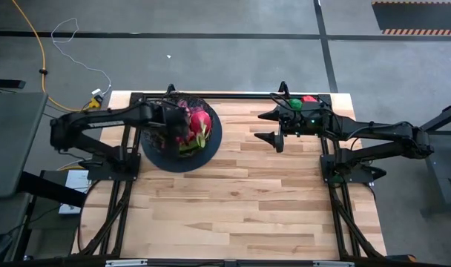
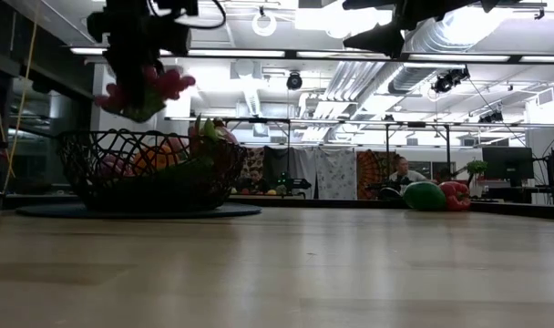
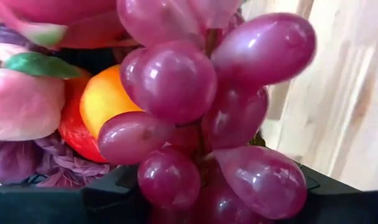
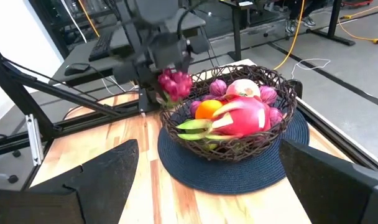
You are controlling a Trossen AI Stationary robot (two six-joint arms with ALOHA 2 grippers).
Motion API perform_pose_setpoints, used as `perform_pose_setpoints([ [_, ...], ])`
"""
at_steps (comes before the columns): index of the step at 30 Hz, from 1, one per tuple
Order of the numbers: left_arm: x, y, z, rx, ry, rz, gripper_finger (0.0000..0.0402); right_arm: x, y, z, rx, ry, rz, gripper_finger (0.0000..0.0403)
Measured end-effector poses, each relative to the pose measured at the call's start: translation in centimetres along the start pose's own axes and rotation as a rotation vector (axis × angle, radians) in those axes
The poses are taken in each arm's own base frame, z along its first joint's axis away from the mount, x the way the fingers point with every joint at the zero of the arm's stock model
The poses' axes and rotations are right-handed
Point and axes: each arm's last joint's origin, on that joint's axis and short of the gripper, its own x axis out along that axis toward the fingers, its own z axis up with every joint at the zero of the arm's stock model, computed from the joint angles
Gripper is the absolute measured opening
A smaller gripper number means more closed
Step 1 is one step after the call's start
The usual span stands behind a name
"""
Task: Build produce basket
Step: Put the pink grapes into the black wire basket
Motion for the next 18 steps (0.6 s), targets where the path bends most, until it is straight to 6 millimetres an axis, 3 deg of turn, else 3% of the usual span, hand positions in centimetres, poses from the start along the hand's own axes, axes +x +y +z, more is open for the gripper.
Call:
perform_pose_setpoints([
  [8,2.2,0.1,1.1,0.075,0.09,0.022,0.0204,0.0,0.0,0.0,0.0,0.002,0.0,0.0377],
  [18,2.8,0.2,1.3,0.075,0.116,0.059,0.0283,0.0,0.0,0.0,0.004,0.002,0.0,0.0377],
])
